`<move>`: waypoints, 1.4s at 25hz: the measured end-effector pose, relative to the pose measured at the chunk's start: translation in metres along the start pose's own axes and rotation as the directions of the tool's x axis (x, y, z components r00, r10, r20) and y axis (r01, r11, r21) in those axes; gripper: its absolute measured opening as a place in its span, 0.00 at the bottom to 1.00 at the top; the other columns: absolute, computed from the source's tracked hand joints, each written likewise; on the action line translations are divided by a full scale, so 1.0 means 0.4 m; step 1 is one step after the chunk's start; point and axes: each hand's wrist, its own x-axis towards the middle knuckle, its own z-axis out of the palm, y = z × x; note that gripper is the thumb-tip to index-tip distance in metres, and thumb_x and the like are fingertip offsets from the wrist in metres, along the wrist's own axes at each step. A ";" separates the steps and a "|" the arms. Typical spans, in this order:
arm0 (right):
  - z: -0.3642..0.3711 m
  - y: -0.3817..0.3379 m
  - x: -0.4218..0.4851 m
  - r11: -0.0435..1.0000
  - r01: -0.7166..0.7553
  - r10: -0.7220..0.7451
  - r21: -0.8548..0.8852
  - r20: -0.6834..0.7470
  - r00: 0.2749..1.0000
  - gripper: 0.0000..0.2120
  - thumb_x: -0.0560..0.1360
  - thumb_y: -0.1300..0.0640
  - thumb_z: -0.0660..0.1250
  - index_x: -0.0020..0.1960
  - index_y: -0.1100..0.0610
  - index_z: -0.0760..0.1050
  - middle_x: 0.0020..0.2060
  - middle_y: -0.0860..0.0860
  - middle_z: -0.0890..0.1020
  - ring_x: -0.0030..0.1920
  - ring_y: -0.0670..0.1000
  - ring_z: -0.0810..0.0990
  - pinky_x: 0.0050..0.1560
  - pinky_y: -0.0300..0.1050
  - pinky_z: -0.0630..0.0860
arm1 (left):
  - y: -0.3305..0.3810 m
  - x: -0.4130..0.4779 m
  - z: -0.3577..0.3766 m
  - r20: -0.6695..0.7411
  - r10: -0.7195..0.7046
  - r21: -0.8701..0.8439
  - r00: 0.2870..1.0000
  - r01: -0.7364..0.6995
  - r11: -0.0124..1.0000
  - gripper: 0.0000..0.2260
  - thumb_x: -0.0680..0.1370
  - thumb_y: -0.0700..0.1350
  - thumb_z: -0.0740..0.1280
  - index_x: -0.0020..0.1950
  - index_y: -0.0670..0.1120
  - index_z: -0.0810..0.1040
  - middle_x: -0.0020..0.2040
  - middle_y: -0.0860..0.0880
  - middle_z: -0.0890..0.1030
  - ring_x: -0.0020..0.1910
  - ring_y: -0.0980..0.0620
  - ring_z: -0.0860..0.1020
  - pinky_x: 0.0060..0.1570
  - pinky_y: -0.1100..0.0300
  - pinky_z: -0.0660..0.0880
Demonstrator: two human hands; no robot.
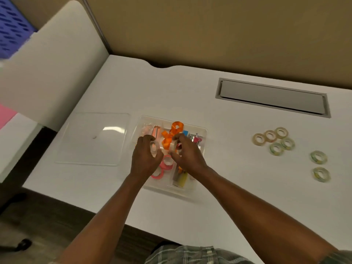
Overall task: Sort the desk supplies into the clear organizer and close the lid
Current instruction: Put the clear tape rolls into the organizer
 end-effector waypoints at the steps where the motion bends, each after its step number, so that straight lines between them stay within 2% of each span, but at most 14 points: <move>1: 0.031 -0.021 0.010 0.998 0.051 -0.049 -0.030 0.052 0.997 0.22 0.74 0.53 0.73 0.66 0.51 0.71 0.60 0.49 0.80 0.55 0.50 0.79 0.53 0.48 0.80 | -0.029 -0.009 -0.017 -0.020 0.007 0.044 1.000 -0.006 0.999 0.19 0.71 0.43 0.73 0.60 0.43 0.74 0.52 0.44 0.78 0.47 0.45 0.79 0.44 0.54 0.76; 3: 0.082 -0.056 0.026 0.984 0.145 -0.131 -0.099 0.140 0.981 0.22 0.76 0.55 0.71 0.68 0.52 0.71 0.64 0.52 0.79 0.59 0.53 0.79 0.56 0.52 0.79 | -0.076 -0.025 -0.037 -0.032 0.017 0.127 0.999 -0.013 0.992 0.19 0.71 0.42 0.73 0.60 0.42 0.76 0.53 0.43 0.80 0.47 0.43 0.80 0.45 0.52 0.75; 6: 0.140 -0.089 0.041 0.948 0.228 -0.189 -0.223 0.183 0.965 0.22 0.77 0.52 0.70 0.69 0.52 0.72 0.64 0.52 0.80 0.62 0.55 0.78 0.58 0.52 0.78 | -0.123 -0.045 -0.044 -0.006 -0.004 0.190 1.000 0.005 0.982 0.21 0.72 0.43 0.73 0.64 0.42 0.75 0.57 0.43 0.81 0.52 0.42 0.81 0.51 0.49 0.74; 8: 0.167 -0.098 0.048 0.928 0.229 -0.181 -0.296 0.181 0.967 0.23 0.77 0.51 0.69 0.71 0.52 0.72 0.65 0.53 0.80 0.63 0.56 0.78 0.58 0.52 0.77 | -0.140 -0.052 -0.044 0.020 -0.049 0.224 0.999 0.044 0.974 0.24 0.72 0.43 0.73 0.67 0.43 0.73 0.60 0.44 0.80 0.56 0.42 0.79 0.56 0.47 0.72; 10: 0.184 -0.099 0.054 0.920 0.210 -0.157 -0.330 0.180 0.971 0.25 0.77 0.49 0.69 0.73 0.51 0.70 0.67 0.53 0.78 0.66 0.57 0.76 0.63 0.54 0.74 | -0.151 -0.053 -0.043 0.041 -0.076 0.267 0.996 0.062 0.962 0.26 0.72 0.43 0.72 0.69 0.44 0.71 0.61 0.44 0.79 0.59 0.42 0.78 0.57 0.47 0.71; 13: 0.193 -0.089 0.060 0.899 0.218 -0.140 -0.381 0.221 0.965 0.32 0.77 0.46 0.69 0.77 0.51 0.63 0.74 0.52 0.70 0.74 0.57 0.68 0.72 0.57 0.66 | -0.157 -0.052 -0.041 0.063 -0.088 0.306 0.994 0.065 0.950 0.29 0.72 0.43 0.71 0.72 0.45 0.68 0.65 0.44 0.76 0.62 0.43 0.75 0.58 0.47 0.70; 15: 0.191 -0.077 0.055 0.895 0.214 -0.137 -0.391 0.215 0.967 0.34 0.76 0.45 0.69 0.78 0.51 0.61 0.76 0.52 0.67 0.76 0.57 0.64 0.75 0.57 0.62 | -0.156 -0.051 -0.039 0.057 -0.080 0.304 0.995 0.059 0.951 0.30 0.72 0.43 0.70 0.73 0.45 0.67 0.66 0.44 0.75 0.63 0.43 0.74 0.59 0.46 0.70; 20: 0.145 -0.046 0.029 0.906 0.161 -0.125 -0.392 0.115 0.985 0.32 0.76 0.45 0.70 0.76 0.52 0.65 0.73 0.53 0.71 0.74 0.56 0.67 0.73 0.57 0.67 | -0.114 -0.044 -0.016 0.073 -0.031 0.249 0.997 0.012 0.968 0.26 0.74 0.48 0.70 0.71 0.45 0.70 0.67 0.44 0.75 0.64 0.43 0.74 0.61 0.47 0.70; 24: 0.054 -0.014 0.002 0.924 0.084 -0.083 -0.374 0.020 0.996 0.30 0.76 0.44 0.69 0.75 0.51 0.66 0.73 0.52 0.72 0.74 0.56 0.68 0.74 0.56 0.65 | -0.025 -0.031 0.035 0.109 0.018 0.201 0.994 -0.040 0.979 0.25 0.76 0.51 0.69 0.71 0.47 0.71 0.69 0.45 0.74 0.67 0.45 0.72 0.65 0.47 0.69; 28: -0.089 0.051 -0.057 0.929 0.024 -0.064 -0.368 -0.096 0.993 0.27 0.76 0.48 0.68 0.72 0.55 0.70 0.67 0.53 0.76 0.68 0.56 0.72 0.68 0.53 0.71 | 0.106 -0.022 0.108 0.163 0.154 0.124 0.975 -0.175 0.977 0.23 0.75 0.48 0.69 0.70 0.46 0.72 0.65 0.45 0.76 0.63 0.45 0.74 0.60 0.49 0.72; 31: -0.202 0.125 -0.126 0.918 -0.065 -0.018 -0.391 -0.205 0.979 0.25 0.76 0.50 0.68 0.71 0.56 0.71 0.64 0.54 0.77 0.65 0.56 0.73 0.64 0.51 0.72 | 0.221 -0.027 0.175 0.197 0.241 0.056 0.950 -0.256 0.965 0.22 0.74 0.46 0.70 0.68 0.44 0.75 0.63 0.44 0.78 0.62 0.44 0.75 0.60 0.47 0.72; 35: -0.342 0.241 -0.235 0.898 -0.208 0.075 -0.388 -0.331 0.941 0.25 0.77 0.51 0.69 0.71 0.57 0.71 0.64 0.54 0.76 0.65 0.57 0.73 0.63 0.53 0.73 | 0.375 -0.051 0.286 0.267 0.355 0.039 0.896 -0.378 0.925 0.21 0.76 0.47 0.69 0.68 0.44 0.74 0.62 0.44 0.77 0.62 0.45 0.75 0.60 0.49 0.71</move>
